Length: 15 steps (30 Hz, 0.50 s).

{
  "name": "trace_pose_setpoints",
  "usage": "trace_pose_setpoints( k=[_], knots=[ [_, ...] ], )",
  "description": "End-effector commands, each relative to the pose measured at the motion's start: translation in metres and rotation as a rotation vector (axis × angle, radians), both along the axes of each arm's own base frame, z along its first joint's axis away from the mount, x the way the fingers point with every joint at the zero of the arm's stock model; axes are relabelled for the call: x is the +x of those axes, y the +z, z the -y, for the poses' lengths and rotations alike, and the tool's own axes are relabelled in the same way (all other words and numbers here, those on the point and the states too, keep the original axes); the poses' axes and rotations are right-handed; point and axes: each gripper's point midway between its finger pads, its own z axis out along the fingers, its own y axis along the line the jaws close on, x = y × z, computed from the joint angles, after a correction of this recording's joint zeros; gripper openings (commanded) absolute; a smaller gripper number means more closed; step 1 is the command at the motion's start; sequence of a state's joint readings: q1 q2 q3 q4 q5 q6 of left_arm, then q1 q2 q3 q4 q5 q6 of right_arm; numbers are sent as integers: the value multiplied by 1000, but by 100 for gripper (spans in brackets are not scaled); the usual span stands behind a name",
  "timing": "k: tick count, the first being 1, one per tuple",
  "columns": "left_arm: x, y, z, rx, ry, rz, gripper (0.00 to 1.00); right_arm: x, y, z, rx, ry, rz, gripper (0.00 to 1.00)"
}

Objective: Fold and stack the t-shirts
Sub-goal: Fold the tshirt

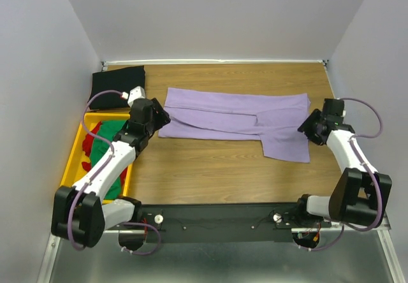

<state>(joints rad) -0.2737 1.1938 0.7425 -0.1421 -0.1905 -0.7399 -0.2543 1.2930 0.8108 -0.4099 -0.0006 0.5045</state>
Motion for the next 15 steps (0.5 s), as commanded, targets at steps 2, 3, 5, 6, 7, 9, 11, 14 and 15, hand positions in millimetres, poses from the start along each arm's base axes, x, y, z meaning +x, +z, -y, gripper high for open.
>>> trace_pose_setpoints(
  k=[2, 3, 5, 6, 7, 9, 11, 14, 15],
  knots=[
    [6, 67, -3, 167, -101, 189, 70, -50, -32, -25, -71, 56, -235, 59],
    [6, 72, -7, 202, -106, 202, 71, -53, -37, -32, -81, 79, -258, 59],
    [7, 83, -14, 251, -95, 231, 71, -60, -46, -39, -82, 85, -300, 59],
    [6, 89, -19, 297, -103, 250, 71, -65, -54, -42, -87, 92, -330, 59],
    [7, 93, -23, 317, -89, 266, 71, -67, -57, -45, -108, 97, -344, 59],
    [4, 96, -27, 346, -91, 289, 71, -70, -67, -47, -102, 84, -380, 59],
    [2, 90, -27, 343, -91, 302, 71, -69, -74, -55, -84, 90, -382, 59],
    [1, 84, -26, 337, -94, 315, 71, -70, -82, -58, -69, 87, -384, 55],
    [0, 75, -28, 346, -88, 296, 71, -70, -84, -57, -71, 83, -387, 54]
  ],
)
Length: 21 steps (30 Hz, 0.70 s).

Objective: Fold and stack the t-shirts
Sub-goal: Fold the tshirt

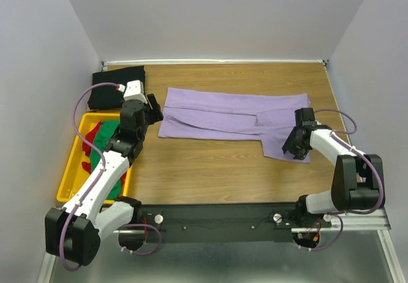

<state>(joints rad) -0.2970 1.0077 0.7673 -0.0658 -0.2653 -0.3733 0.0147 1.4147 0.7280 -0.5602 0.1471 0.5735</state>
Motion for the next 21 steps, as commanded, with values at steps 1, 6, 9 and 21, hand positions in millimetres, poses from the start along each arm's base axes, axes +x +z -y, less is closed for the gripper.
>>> trace_pose_setpoints(
  k=[1, 6, 9, 21],
  knots=[
    [-1, -12, -12, 71, 35, 5, 71, -12, -15, 5, -33, -45, -45, 49],
    [1, -7, -14, 71, 49, 13, 71, -21, -27, 6, -38, -45, -80, 22],
    [0, -6, -11, 67, 33, 20, 70, -17, -23, 6, -42, -34, -61, 1],
    [1, -15, -10, 78, 26, -2, 69, 89, 76, -4, 0, 21, 212, 1]
  ],
)
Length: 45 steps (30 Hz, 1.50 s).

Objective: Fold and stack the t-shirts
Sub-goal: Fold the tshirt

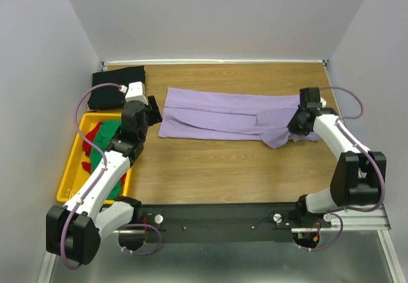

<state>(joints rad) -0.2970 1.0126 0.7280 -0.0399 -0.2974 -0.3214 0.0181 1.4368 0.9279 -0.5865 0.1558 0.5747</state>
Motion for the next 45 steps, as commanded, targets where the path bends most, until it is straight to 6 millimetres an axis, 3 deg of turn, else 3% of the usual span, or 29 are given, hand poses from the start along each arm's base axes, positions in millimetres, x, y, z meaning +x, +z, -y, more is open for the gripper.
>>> trace_pose_setpoints(
  k=[1, 3, 5, 7, 8, 10, 12, 13, 15, 24, 27, 28, 31, 34, 35, 36, 37, 38, 39, 40, 41, 42, 43, 44, 45],
  knots=[
    [2, -1, -3, 15, 12, 11, 69, 39, 20, -3, -1, 22, 51, 1],
    [2, -3, -5, 19, 22, 7, 69, 63, 33, -3, -3, 21, 91, 1],
    [2, -5, -6, 23, 28, 1, 69, 78, 22, -3, -5, 25, 69, 1],
    [3, -9, -5, 29, 27, -9, 69, 103, 33, -3, -14, 28, 106, 1],
    [3, -11, -5, 32, 25, -17, 68, 110, 21, -1, -21, 32, 81, 1],
    [5, -16, -4, 35, 22, -32, 68, 133, 33, -2, -26, 40, 121, 2],
    [6, -19, -4, 42, 21, -44, 68, 146, 22, -1, -34, 46, 101, 2],
    [7, -21, -4, 43, 22, -47, 69, 159, 31, -1, -34, 48, 131, 2],
    [8, -25, -4, 50, 24, -59, 68, 176, 30, -2, -38, 52, 141, 3],
    [11, -44, 0, 67, 7, -124, 68, 207, 8, -1, -46, 58, 129, 8],
    [13, -51, 3, 68, -9, -148, 68, 214, 4, -2, -47, 71, 127, 29],
    [12, -54, 4, 70, -12, -157, 68, 215, 7, -2, -49, 79, 132, 39],
    [13, -61, 8, 64, -33, -186, 68, 211, 18, 1, -65, 76, 148, 52],
    [13, -67, 17, 37, -62, -211, 68, 197, 44, 7, -100, 78, 181, 56],
    [12, -69, 19, 26, -69, -223, 67, 185, 37, 13, -113, 70, 158, 57],
    [14, -71, 23, 11, -76, -235, 66, 176, 54, 17, -112, 63, 189, 57],
    [13, -74, 29, -7, -101, -255, 65, 168, 57, 31, -105, 30, 198, 57],
    [14, -75, 33, -19, -117, -267, 65, 151, 40, 32, -65, 22, 174, 57],
    [18, -71, 39, -36, -131, -267, 64, 143, 42, 38, -40, 5, 191, 57],
    [18, -79, 49, -60, -165, -299, 62, 134, 58, 55, -18, -38, 242, 56],
    [24, -75, 55, -72, -180, -297, 61, 118, 38, 51, 52, -38, 235, 54],
    [25, -86, 64, -83, -211, -335, 59, 110, 36, 64, 80, -74, 255, 53],
    [26, -90, 71, -90, -227, -359, 59, 108, 43, 66, 110, -75, 308, 51],
    [33, -85, 78, -98, -240, -357, 57, 94, 25, 60, 169, -78, 282, 50],
    [36, -101, 84, -98, -251, -406, 54, 88, 19, 61, 189, -85, 282, 49]
  ],
)
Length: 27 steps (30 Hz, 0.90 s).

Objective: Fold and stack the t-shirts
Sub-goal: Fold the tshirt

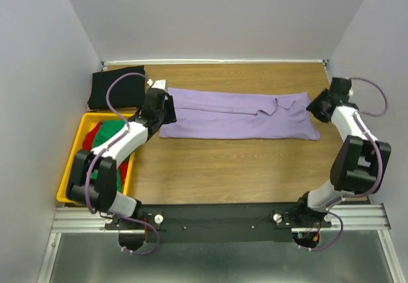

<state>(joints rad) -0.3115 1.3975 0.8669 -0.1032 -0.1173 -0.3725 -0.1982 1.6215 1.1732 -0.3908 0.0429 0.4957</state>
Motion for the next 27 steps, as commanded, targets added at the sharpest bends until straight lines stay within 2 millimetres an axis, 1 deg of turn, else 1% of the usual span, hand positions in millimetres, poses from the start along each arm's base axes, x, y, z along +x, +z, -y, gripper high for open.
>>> trace_pose_setpoints(
  k=[1, 2, 3, 4, 5, 6, 7, 8, 9, 10, 11, 12, 14, 15, 16, 17, 18, 19, 20, 21, 23, 24, 25, 26, 27],
  knots=[
    [9, -18, 36, -73, -85, -109, 50, -20, -31, -4, 182, -1, 43, 48],
    [9, -25, 42, -85, -104, -143, 48, -18, -31, 0, 194, -9, 77, 46],
    [15, -35, 46, -87, -103, -173, 45, -30, -47, -5, 257, -22, 57, 45],
    [16, -42, 46, -85, -97, -198, 39, -30, -50, 9, 281, -64, 87, 44],
    [19, -53, 47, -82, -86, -230, 38, -40, -65, 4, 349, -77, 69, 43],
    [19, -60, 46, -72, -78, -252, 34, -40, -67, 16, 364, -104, 97, 42],
    [19, -66, 47, -71, -76, -267, 33, -44, -74, 12, 387, -106, 79, 42],
    [18, -73, 46, -65, -68, -287, 33, -47, -78, 20, 391, -127, 84, 42],
    [17, -78, 45, -65, -59, -304, 33, -50, -84, 23, 394, -138, 72, 42],
    [13, -90, 42, -53, -48, -335, 33, -56, -90, 29, 396, -163, 62, 42],
    [9, -96, 38, -47, -37, -359, 33, -63, -96, 32, 394, -187, 45, 42],
    [2, -105, 32, -45, -18, -391, 33, -69, -100, 41, 396, -226, 40, 42],
    [-7, -112, 24, -53, 16, -427, 32, -83, -108, 47, 402, -282, 24, 42],
    [-14, -114, 10, -33, 67, -427, 32, -87, -103, 54, 400, -316, 39, 42],
    [-20, -115, 7, -28, 71, -430, 32, -91, -107, 53, 400, -327, 27, 42],
    [-24, -115, 1, -29, 88, -431, 32, -94, -101, 55, 382, -335, 43, 42],
    [-35, -115, -4, -26, 101, -436, 32, -98, -100, 56, 353, -325, 39, 42],
    [-40, -115, -10, -12, 118, -433, 31, -99, -96, 56, 346, -318, 43, 41],
    [-44, -113, -14, -2, 127, -429, 32, -96, -82, 54, 338, -289, 78, 41],
    [-46, -109, -16, 1, 136, -419, 32, -94, -75, 52, 340, -272, 98, 41],
    [-44, -89, -19, -11, 147, -352, 43, -87, -57, 46, 340, -228, 146, 41],
    [-38, -68, -18, -32, 149, -289, 50, -79, -38, 42, 335, -190, 197, 42],
    [-35, -57, -17, -41, 150, -255, 55, -74, -29, 36, 336, -164, 217, 42],
    [-31, -43, -18, -46, 156, -213, 63, -67, -20, 26, 339, -120, 242, 42],
    [-29, -32, -15, -53, 148, -182, 68, -62, -10, 14, 363, -72, 270, 43]
  ],
)
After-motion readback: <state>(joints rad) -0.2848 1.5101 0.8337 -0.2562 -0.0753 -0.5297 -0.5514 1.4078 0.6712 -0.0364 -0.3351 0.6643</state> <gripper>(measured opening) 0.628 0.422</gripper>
